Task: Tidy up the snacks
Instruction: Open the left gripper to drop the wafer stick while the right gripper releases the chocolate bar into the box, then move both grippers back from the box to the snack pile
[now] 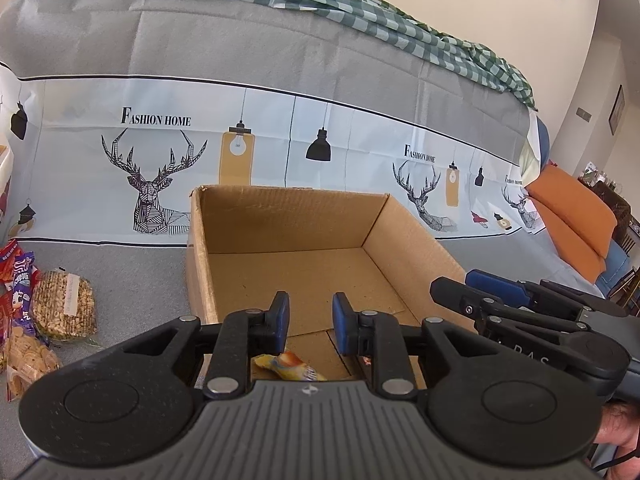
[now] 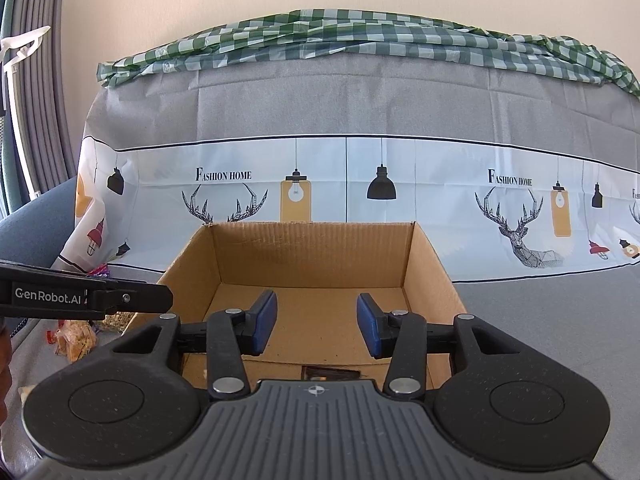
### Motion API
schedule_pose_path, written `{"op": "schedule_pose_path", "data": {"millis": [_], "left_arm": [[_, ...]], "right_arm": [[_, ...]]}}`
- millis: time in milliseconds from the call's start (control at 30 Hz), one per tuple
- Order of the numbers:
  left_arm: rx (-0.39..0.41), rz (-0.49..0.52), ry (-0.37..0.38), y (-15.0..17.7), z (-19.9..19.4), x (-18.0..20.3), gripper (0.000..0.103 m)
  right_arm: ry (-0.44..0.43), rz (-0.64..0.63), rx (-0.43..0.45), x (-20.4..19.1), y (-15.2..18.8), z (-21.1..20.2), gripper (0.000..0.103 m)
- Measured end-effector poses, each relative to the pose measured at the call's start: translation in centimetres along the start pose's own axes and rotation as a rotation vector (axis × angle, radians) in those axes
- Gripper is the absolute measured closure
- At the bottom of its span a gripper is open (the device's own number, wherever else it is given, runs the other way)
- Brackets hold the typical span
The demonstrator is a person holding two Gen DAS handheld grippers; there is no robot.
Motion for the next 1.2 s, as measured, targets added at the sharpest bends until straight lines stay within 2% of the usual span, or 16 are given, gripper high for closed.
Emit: {"op": "schedule_pose_path", "data": {"millis": [233,433,733,867,967,1100,1200], "left_arm": [[0.0,-0.001,0.013,0.0,-0.1,0.0,0.078],[0.0,-0.012,-0.015,-0.1,-0.5,-1.0,0.077],[0.013,-0.013,-0.118,-0.1,-2.4,-4.5,0.077],[0.004,-0.023,-0.191,0.4,-3.8,-7.1,0.068],[0.005,-0.042,-0.245,0.7,-5.0,-9.1,0.068],[-0.035,-0.101,-0.29,1.4,-6.3,-12.5,0.061],[-0.096,-0.105,-0.333,2.3,-6.8,-15.1,0.06]], "right_arm": [[0.015,0.002,-0.003,0.1,0.0,0.1,0.056],[0.023,-0.005,-0.001,-0.3,0.0,0.2,0.056],[0.01,0.04,0.03,-2.5,-0.8,0.0,0.056],[-0.013,0.063,0.058,-4.6,-1.2,-0.4,0.056],[-0.042,0.069,0.072,-6.6,-1.4,-0.7,0.056],[-0.093,0.089,0.076,-9.8,-1.4,-0.9,0.056],[-0.145,0.107,0.06,-12.6,-1.0,-1.0,0.056]]}}
Point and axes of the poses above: each gripper's, at about its wrist camera, not at the fingertips, and z roughly the way its jaws point, x to its right, y to its underside, the point moved 10 cm from there along z, roughly the way its jaws point, and after that the axes turned 1 degree about -y, right-handed, at the moved point
